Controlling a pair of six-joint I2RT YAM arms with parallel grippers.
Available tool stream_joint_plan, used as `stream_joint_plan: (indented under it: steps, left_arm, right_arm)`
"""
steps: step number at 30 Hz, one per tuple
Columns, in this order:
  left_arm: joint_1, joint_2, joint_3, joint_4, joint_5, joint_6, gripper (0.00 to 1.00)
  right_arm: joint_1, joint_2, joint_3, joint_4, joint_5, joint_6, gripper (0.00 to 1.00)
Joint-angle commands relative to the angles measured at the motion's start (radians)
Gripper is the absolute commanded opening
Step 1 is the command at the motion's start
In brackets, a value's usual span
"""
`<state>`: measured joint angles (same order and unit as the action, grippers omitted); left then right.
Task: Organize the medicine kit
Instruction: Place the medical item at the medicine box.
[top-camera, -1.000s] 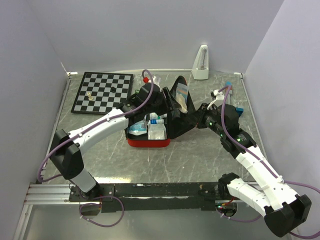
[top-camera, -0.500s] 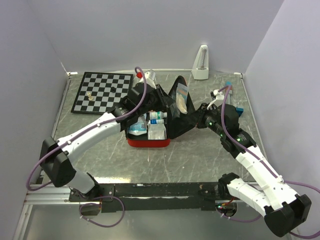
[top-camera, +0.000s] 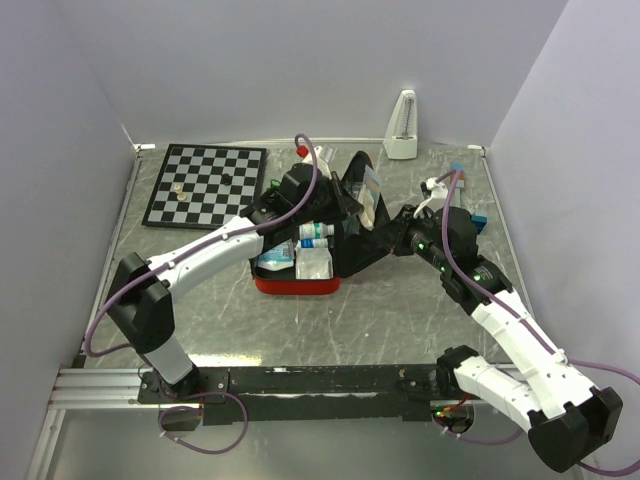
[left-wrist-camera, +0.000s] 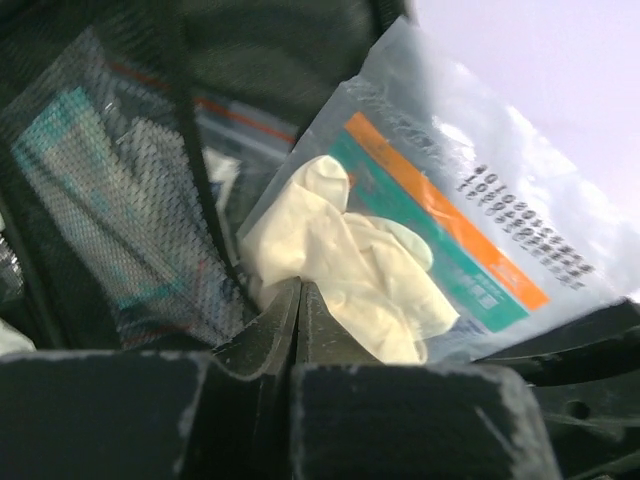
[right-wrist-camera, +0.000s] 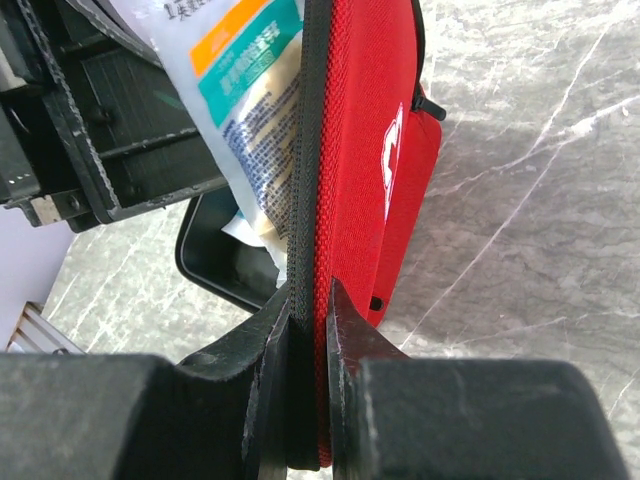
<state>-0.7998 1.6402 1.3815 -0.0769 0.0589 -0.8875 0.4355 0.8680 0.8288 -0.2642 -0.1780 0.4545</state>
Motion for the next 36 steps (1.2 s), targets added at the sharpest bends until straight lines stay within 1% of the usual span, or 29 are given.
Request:
stream_joint_plan:
  steps: [1,4,8,13,17,19,22,24,25,27,29,30,32,34,36]
  left_arm:
    - [-0.006,0.023,0.079,0.068,0.042,0.016,0.04]
    - [-0.013,0.046,0.118,0.046,0.021,0.039,0.04]
    - [-0.024,0.107,0.208,-0.127,-0.056,0.100,0.04]
    - [-0.026,0.115,0.162,-0.182,-0.113,0.136,0.02]
    - [-0.024,0.093,0.107,-0.166,-0.111,0.151,0.02]
    - [-0.029,0.092,0.105,-0.175,-0.113,0.160,0.01]
    - [-0.029,0.092,0.116,-0.228,-0.154,0.174,0.01]
    - [-0.029,0.051,0.090,-0.222,-0.194,0.182,0.06]
    - [-0.029,0.005,0.056,-0.180,-0.205,0.182,0.11]
    - [-0.027,-0.101,-0.027,-0.080,-0.229,0.176,0.23]
    - [-0.029,-0.190,-0.085,-0.011,-0.238,0.176,0.32]
    - [-0.027,-0.230,-0.096,0.005,-0.237,0.171,0.35]
    - [-0.024,-0.259,-0.101,0.022,-0.214,0.160,0.37]
    - [-0.024,-0.263,-0.090,0.028,-0.177,0.142,0.38]
    - [-0.026,-0.257,-0.094,0.067,-0.124,0.127,0.38]
  right_arm:
    - [0.039,0.023,0.020,-0.112,-0.129,0.010,0.14]
    - [0.040,0.025,0.023,-0.112,-0.130,0.010,0.14]
    - [0.042,0.025,0.033,-0.119,-0.123,0.006,0.14]
    - [0.042,0.026,0.039,-0.121,-0.120,0.004,0.14]
    - [0.042,0.028,0.041,-0.118,-0.123,0.006,0.14]
    - [0.042,0.029,0.043,-0.118,-0.123,0.007,0.14]
    - [0.042,0.028,0.049,-0.130,-0.120,0.004,0.14]
    - [0.042,0.023,0.049,-0.133,-0.110,0.001,0.14]
    - [0.042,0.020,0.049,-0.135,-0.110,0.000,0.14]
    - [0.042,0.022,0.049,-0.135,-0.107,0.001,0.14]
    - [0.042,0.022,0.049,-0.136,-0.107,0.000,0.14]
    - [0.042,0.025,0.047,-0.135,-0.107,0.001,0.14]
    - [0.042,0.026,0.047,-0.132,-0.110,0.001,0.14]
    - [0.042,0.028,0.049,-0.129,-0.109,0.004,0.14]
    - [0.043,0.026,0.050,-0.125,-0.112,0.007,0.14]
